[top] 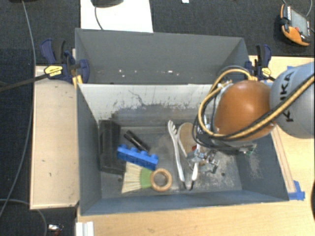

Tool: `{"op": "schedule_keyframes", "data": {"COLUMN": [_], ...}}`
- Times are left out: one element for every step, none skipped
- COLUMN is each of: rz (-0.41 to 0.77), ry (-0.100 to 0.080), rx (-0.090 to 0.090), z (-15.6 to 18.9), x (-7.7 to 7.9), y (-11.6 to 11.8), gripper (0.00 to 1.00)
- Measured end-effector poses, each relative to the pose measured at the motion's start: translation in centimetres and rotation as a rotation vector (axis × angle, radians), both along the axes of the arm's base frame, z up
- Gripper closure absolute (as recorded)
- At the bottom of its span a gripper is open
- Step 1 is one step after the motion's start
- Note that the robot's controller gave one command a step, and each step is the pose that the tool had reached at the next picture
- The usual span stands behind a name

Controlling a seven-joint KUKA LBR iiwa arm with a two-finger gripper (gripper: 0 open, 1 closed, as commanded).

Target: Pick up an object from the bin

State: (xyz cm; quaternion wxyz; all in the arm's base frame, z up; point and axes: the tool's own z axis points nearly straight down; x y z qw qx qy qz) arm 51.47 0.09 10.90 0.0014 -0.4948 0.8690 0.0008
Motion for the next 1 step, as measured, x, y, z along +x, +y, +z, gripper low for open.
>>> {"op": "schedule_keyframes", "data": {"rz": [0.163], "ry": [-0.006], "rx": [0.001], "z": [-3.88], "x": [3.03], "y": [3.47], "gripper": [1.00]}}
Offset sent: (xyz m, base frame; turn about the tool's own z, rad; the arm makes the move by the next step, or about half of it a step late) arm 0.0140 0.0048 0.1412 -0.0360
